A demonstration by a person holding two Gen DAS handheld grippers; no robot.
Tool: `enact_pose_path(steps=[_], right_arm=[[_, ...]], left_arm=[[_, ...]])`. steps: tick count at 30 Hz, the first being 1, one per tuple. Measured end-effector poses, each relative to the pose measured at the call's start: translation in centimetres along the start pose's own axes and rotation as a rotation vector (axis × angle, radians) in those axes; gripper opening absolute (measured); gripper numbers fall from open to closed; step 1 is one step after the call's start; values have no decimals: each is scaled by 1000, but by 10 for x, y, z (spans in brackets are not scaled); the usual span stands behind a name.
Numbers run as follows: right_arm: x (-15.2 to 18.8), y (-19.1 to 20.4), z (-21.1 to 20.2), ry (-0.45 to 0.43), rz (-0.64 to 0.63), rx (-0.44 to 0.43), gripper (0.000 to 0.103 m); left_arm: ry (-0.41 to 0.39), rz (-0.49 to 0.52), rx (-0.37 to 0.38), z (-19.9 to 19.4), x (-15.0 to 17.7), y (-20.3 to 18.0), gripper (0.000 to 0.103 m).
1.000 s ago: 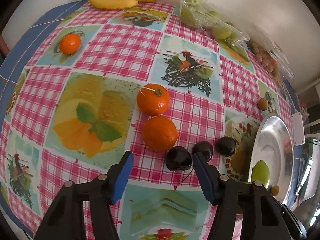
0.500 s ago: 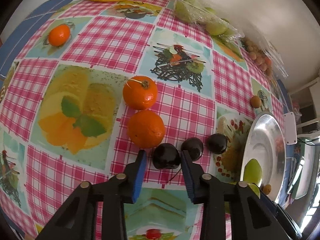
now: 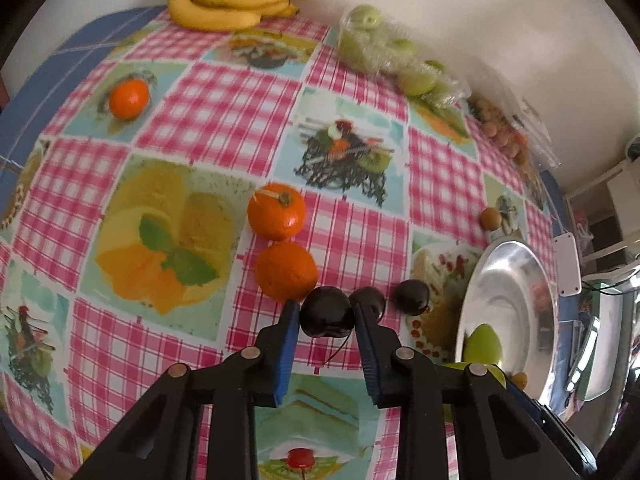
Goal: Organize fruits
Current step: 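Close the left tool on a black plum while the right tool holds the apple, then carry the apple into the bowl and open the right tool while the left tool carries the plum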
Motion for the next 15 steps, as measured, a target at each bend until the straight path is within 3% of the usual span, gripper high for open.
enact_pose_path(steps=[15], right_arm=[[-12,-24,-19,-49,69,11,39]], left_arm=[[-34,56,-15,-9,-1,-17,31]])
Point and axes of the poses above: each gripper's, at about its wrist camera, not at the fingertips, and z roughly the way its jaws point, y to its left, x to its underside, the point moved 4 cm from there along z, roughly the way its jaws point, and after that the axes turned 5 degrees about -y, right-handed, at the moved point
